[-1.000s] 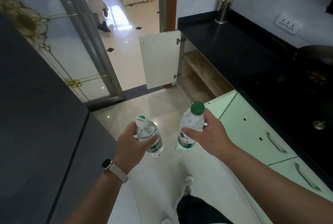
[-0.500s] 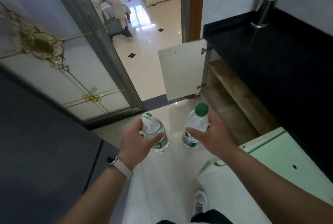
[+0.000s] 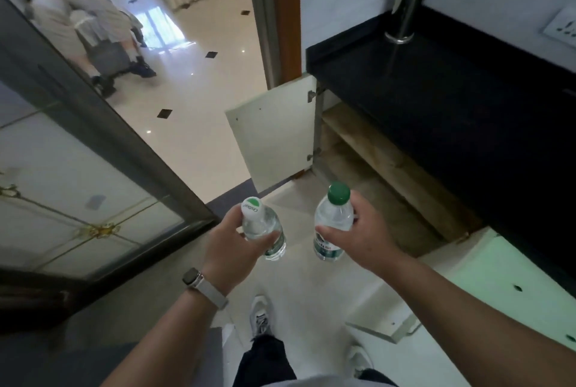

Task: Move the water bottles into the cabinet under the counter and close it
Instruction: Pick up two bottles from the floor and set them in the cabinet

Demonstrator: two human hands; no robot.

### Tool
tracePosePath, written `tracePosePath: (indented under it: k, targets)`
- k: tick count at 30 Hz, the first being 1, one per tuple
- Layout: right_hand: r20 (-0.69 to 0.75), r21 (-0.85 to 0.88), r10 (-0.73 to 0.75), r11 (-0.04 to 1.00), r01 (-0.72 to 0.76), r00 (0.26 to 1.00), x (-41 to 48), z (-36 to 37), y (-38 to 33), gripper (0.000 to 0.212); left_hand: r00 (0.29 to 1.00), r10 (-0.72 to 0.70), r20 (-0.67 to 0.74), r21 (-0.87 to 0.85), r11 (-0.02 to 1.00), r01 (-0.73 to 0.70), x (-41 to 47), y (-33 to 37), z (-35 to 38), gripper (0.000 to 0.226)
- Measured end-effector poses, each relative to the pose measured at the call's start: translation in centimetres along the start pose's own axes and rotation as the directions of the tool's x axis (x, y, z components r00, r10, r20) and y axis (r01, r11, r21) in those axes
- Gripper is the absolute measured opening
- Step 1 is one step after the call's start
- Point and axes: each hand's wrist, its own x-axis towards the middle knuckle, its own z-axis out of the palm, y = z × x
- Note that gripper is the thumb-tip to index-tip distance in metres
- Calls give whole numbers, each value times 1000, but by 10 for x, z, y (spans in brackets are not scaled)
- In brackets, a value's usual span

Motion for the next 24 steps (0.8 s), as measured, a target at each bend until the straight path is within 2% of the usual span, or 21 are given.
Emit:
tracePosePath:
  k: [6,11,16,24]
  targets:
    - [-186,-72,107,990,-122,977,40,33,-32,37,982,82,171,26,996,-88,98,-8,-28,67]
    - [-325,-85,150,979,-187,934,60,44,-45,37,950,166,265,40,982,-182,160,6,-31,47]
    - [-471,-54,172,973,-223,865,66,38,-49,39,905,235,354,5,968,-252,193,22,-20,50]
    - [-563,69,289,950,-305,774,79,15,-20,39,848,257,463,-21,960,-280,226,48,19,51]
